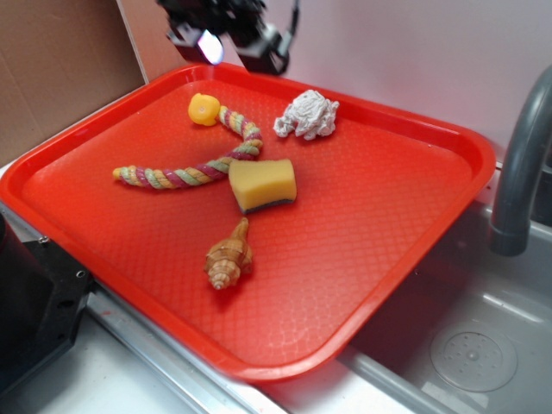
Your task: Grab the white paper.
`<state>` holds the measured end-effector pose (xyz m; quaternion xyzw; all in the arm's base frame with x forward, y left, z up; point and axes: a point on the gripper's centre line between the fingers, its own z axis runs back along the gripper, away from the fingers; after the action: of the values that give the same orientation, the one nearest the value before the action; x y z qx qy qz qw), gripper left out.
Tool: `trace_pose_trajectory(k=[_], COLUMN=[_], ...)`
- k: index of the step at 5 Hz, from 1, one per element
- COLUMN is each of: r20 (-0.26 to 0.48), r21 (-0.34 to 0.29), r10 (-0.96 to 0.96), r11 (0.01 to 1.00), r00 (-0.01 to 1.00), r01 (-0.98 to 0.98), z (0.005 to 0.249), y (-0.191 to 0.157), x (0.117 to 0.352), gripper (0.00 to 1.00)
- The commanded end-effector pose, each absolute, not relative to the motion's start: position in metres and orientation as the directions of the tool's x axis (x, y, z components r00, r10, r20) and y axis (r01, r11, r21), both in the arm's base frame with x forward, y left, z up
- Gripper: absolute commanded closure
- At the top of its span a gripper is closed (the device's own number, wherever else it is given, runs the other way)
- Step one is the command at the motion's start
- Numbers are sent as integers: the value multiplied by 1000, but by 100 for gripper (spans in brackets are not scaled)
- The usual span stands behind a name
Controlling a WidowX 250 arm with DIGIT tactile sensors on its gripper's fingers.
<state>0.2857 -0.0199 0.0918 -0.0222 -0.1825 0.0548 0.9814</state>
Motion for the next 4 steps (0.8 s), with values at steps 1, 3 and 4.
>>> trace_pose_trajectory(k=[1, 3, 4], r20=[396, 328, 301], r21=[-79, -124, -118], r10=[2, -98, -95], r11=[996, 981, 984], r00=[918, 940, 949], r01=[32, 146, 136], z=[71, 44, 49], y=[-37, -48, -51], x=[344, 367, 342], gripper=[0, 100, 100])
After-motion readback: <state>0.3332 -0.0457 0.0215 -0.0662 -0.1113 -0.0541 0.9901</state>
